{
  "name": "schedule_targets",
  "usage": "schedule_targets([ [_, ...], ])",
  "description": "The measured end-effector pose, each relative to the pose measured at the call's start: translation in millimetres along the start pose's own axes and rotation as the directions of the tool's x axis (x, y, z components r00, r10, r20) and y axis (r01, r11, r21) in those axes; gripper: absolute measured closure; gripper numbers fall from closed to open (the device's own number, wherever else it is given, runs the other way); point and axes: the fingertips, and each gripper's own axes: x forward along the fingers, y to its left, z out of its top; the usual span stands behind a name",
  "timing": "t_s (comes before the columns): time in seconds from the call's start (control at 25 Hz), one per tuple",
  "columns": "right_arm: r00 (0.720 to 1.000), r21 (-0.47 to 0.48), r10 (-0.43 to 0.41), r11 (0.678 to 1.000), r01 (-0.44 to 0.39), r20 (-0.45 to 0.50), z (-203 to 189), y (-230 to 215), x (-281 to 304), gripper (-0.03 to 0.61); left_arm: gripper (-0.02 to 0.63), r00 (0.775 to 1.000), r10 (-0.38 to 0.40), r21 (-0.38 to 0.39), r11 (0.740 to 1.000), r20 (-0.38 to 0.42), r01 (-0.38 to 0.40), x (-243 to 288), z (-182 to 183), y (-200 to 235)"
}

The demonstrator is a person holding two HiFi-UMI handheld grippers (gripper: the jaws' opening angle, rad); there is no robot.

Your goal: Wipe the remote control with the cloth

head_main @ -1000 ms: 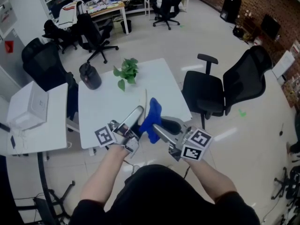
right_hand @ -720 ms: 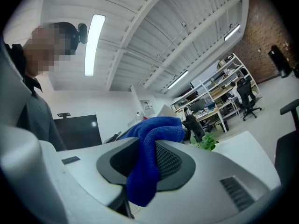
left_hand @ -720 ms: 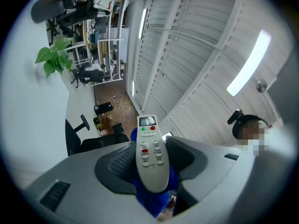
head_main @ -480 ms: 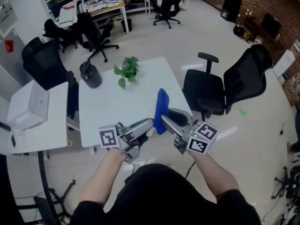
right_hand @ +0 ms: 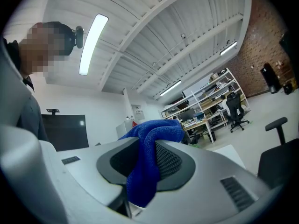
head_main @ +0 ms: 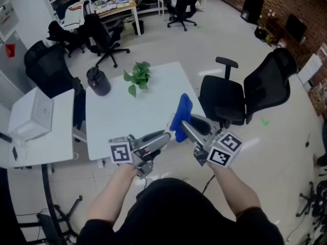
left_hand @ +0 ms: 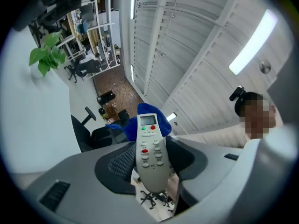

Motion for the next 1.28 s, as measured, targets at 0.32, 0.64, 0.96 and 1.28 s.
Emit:
schedule_targets([
  [0.32,0.978,-0.074,-0.169,0.984,0.16,-0.123,-32.1,-15.6,-14.6,0.476,0.408,0.679,0.715,0.452,0.558,0.164,-0.696,-82.1,10.7,107.5],
  [0.64,0.942,-0.024,-0.17,0.985,0.171,-0.29,-97.1,-7.4,0.1,0.476,0.409,0.142,0.963,0.394,0.042,0.228,-0.918,-252.7,-6.9,245.9],
  [0.96,0.893,-0.012,-0.165,0.984,0.176,-0.419,-145.9,2.9,26.8,0.476,0.408,-0.019,0.99,0.352,-0.067,0.139,-0.934,-306.8,-22.1,320.4],
  [1.28,0.872,0.007,-0.168,0.981,0.192,-0.46,-165.7,-3.2,46.5,0.476,0.407,-0.054,0.996,0.319,-0.074,0.071,-0.945,-311.7,-36.9,343.6],
])
